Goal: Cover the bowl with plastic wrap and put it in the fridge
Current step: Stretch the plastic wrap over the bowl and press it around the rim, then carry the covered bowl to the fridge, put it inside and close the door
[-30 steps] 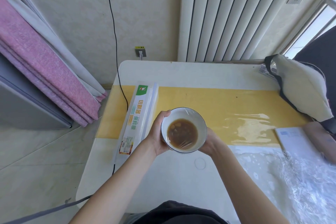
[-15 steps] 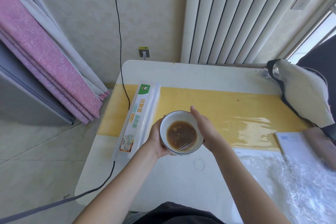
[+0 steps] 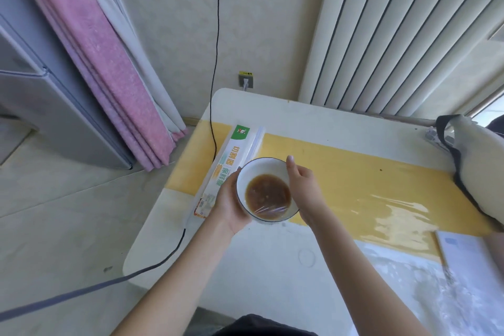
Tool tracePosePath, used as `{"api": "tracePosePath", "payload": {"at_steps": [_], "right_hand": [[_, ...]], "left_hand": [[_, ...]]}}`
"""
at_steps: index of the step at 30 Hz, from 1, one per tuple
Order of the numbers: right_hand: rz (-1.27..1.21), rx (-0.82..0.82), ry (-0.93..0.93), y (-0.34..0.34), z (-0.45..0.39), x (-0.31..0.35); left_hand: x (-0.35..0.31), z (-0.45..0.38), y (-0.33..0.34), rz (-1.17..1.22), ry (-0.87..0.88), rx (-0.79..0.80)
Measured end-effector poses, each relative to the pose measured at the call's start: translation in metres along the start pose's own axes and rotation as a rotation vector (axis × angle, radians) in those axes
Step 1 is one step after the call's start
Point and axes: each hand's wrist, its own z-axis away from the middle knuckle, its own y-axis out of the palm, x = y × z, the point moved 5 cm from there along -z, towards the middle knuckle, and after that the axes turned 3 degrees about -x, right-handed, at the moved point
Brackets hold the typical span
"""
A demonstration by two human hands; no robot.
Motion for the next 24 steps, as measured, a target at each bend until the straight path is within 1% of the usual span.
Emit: {"api": "tracePosePath", "payload": {"at_steps": [2, 4, 5, 7, 9, 13, 16, 18, 21, 24], "right_hand": [[-0.05, -0.056, 0.011, 0.005, 0.004, 0.005], [-0.113, -0.096, 0.043, 0.014, 0.005, 0.008], [-0.133, -0.116, 0.058, 0.019, 0.007, 0.009], [-0.154, -0.134, 0.075, 0.029, 0.01, 0.01], [-0.197, -0.107, 0.099, 0.038, 0.011, 0.008], [-0.283, 0.019, 0.205, 0.055, 0.008, 0.003], [-0.322, 0.124, 0.209, 0.061, 0.008, 0.009], [-0.384, 0.191, 0.212, 0.064, 0.011, 0.012], [-0.427, 0.253, 0.227, 0.073, 0.016, 0.013], [-0.443, 0.231, 0.259, 0.079, 0.021, 0.014]], "left_hand": [[0.001, 0.003, -0.007, 0.14, 0.122, -0.029], [-0.001, 0.007, -0.01, 0.207, 0.229, -0.115], [-0.004, 0.01, -0.011, 0.225, 0.277, -0.161], [-0.014, 0.012, -0.01, 0.225, 0.341, -0.2], [-0.025, 0.016, -0.011, 0.211, 0.389, -0.229], [-0.038, 0.023, -0.025, 0.248, 0.401, -0.275], [-0.04, 0.031, -0.023, 0.251, 0.372, -0.24], [-0.043, 0.035, -0.021, 0.221, 0.388, -0.215], [-0.042, 0.042, -0.027, 0.244, 0.384, -0.29], [-0.045, 0.043, -0.039, 0.305, 0.389, -0.425]]}}
